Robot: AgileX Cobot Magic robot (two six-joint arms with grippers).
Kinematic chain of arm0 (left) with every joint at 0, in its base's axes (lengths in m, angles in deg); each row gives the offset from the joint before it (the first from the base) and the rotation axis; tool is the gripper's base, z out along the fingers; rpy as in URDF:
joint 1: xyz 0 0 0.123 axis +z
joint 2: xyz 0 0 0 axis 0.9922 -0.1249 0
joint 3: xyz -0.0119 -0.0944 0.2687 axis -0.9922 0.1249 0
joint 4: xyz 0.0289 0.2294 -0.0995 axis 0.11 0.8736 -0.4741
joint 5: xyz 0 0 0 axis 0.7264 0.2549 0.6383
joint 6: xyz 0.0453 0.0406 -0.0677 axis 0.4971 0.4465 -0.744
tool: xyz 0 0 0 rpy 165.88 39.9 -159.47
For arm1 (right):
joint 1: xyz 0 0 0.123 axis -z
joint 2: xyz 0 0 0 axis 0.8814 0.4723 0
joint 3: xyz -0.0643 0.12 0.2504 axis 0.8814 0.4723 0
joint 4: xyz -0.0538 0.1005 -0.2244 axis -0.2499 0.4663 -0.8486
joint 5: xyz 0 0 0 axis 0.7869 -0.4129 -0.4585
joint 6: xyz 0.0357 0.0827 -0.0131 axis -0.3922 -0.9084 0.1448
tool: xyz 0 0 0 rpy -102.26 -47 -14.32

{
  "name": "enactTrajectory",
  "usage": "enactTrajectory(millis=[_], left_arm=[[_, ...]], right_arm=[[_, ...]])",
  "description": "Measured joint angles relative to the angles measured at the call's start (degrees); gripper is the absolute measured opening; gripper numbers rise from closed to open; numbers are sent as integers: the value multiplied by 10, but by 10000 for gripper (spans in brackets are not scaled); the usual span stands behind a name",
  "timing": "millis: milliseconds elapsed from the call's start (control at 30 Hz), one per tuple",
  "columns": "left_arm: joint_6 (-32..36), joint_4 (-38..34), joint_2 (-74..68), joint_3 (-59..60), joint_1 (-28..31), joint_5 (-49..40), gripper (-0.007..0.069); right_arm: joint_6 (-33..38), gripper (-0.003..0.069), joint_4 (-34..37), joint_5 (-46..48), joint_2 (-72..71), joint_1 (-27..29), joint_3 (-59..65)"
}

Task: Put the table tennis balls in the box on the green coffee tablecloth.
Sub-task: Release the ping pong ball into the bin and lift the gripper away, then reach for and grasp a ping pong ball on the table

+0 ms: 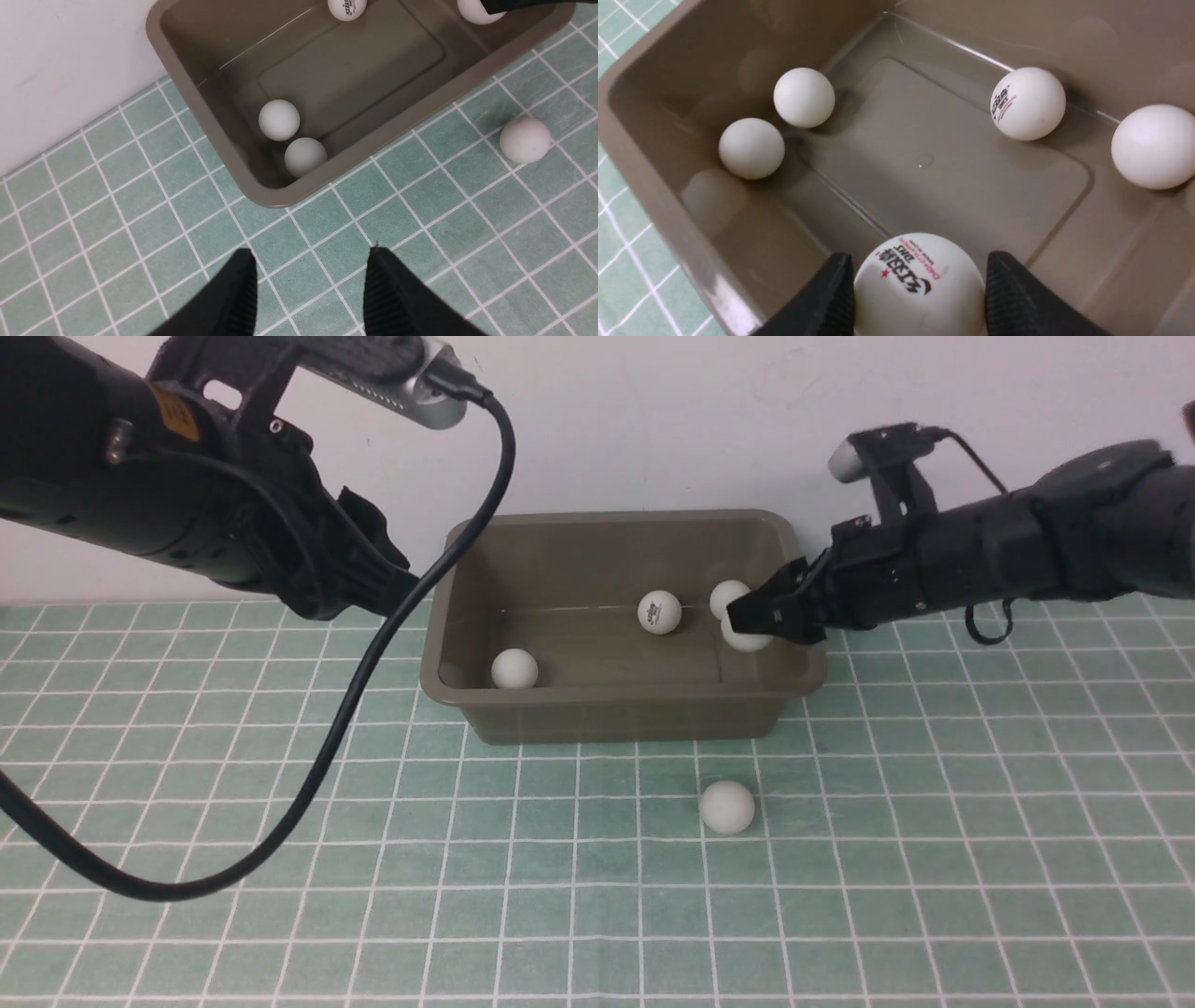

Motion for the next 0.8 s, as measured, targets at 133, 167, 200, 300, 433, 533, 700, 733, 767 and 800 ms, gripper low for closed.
enactTrajectory(millis=[133, 167, 200, 300, 433, 533, 700, 733, 767, 800], left_arm=[[0, 0, 0, 0, 0, 0, 288], [0, 0, 0, 0, 0, 0, 288], [0, 0, 0, 0, 0, 0, 288], [0, 0, 0, 0, 0, -1, 288], [0, 0, 0, 0, 0, -1, 288], [0, 0, 0, 0, 0, -1, 288], [4, 0, 0, 0, 0, -1, 288], [5, 0, 0, 0, 0, -1, 288], [6, 0, 0, 0, 0, -1, 288], [7, 0, 0, 0, 0, -1, 288]], right_arm=[[12, 461, 26, -9, -1, 0, -1], [15, 499, 26, -9, -4, 1, -1], [16, 512, 24, -9, -8, 4, -1], [13, 521, 5, -9, -39, 18, -1], [-22, 504, -65, -8, -116, 53, -1], [-75, 489, -137, 1, -179, 72, -1], [-186, 484, -242, 26, -272, 79, 29], [-205, 484, -251, 30, -287, 79, 43], [-221, 484, -256, 33, -302, 79, 59], [-231, 484, -258, 34, -314, 79, 75]])
